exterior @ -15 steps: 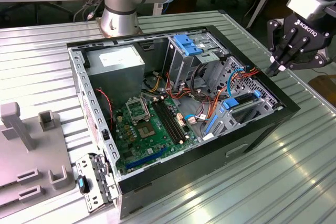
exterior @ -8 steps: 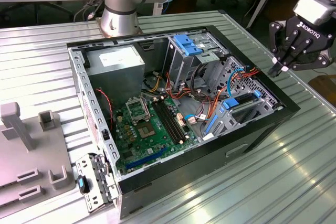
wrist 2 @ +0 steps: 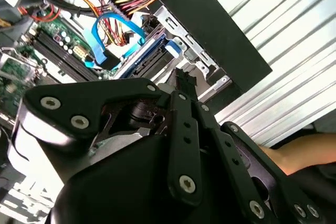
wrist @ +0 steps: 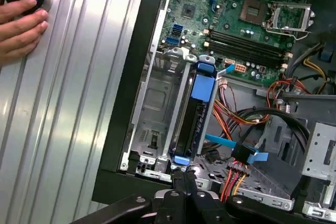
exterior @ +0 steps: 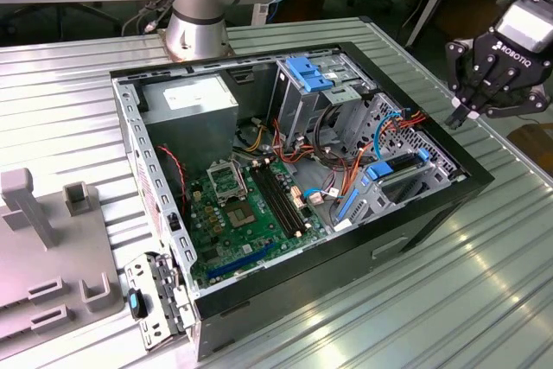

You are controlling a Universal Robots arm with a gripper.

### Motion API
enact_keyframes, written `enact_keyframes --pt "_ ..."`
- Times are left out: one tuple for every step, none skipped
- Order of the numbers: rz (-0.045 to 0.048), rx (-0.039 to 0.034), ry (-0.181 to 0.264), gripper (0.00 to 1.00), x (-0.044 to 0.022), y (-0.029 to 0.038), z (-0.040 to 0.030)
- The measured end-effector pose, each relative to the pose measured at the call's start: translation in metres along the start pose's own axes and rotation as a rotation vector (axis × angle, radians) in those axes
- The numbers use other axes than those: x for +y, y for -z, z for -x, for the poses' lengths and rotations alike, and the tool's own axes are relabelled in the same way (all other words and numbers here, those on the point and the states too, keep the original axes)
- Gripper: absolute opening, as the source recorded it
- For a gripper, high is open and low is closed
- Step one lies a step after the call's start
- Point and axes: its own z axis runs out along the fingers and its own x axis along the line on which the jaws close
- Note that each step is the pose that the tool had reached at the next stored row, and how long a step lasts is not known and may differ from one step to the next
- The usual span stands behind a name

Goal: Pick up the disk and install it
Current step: 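Insert the disk into the insertion slot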

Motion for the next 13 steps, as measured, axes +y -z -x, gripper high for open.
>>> enact_keyframes --pt "0.0007 -0.0006 0.024 0.11 -0.0001 -0.0003 0.0" --pt "0.0012 -0.0012 0.043 0.11 -0.0003 -0.0007 -0.0001" --pt "0.0017 -0.0021 0.066 0.11 -0.0009 -0.0012 -0.0003" --pt "0.002 -0.0026 0.08 0.11 -0.0014 -0.0014 -0.0005" --pt "0.0024 -0.0029 0.092 0.11 -0.0022 -0.0015 -0.0007" --pt "0.0026 -0.003 0.1 0.11 -0.0041 -0.0016 -0.0013" --pt "0.0027 -0.0033 0.104 0.11 -0.0067 -0.0018 -0.0019" --pt "0.0029 -0.0034 0.109 0.11 -0.0114 -0.0021 -0.0027" --pt "0.0029 -0.0036 0.112 0.11 -0.015 -0.0023 -0.0034" --pt "0.003 -0.0036 0.114 0.11 -0.0175 -0.0025 -0.0038" --pt "0.0031 -0.0036 0.118 0.11 -0.0216 -0.0028 -0.0045" --pt "0.0032 -0.0037 0.119 0.11 -0.0241 -0.003 -0.0049" --pt "0.0033 -0.0038 0.122 0.11 -0.0272 -0.0033 -0.0054"
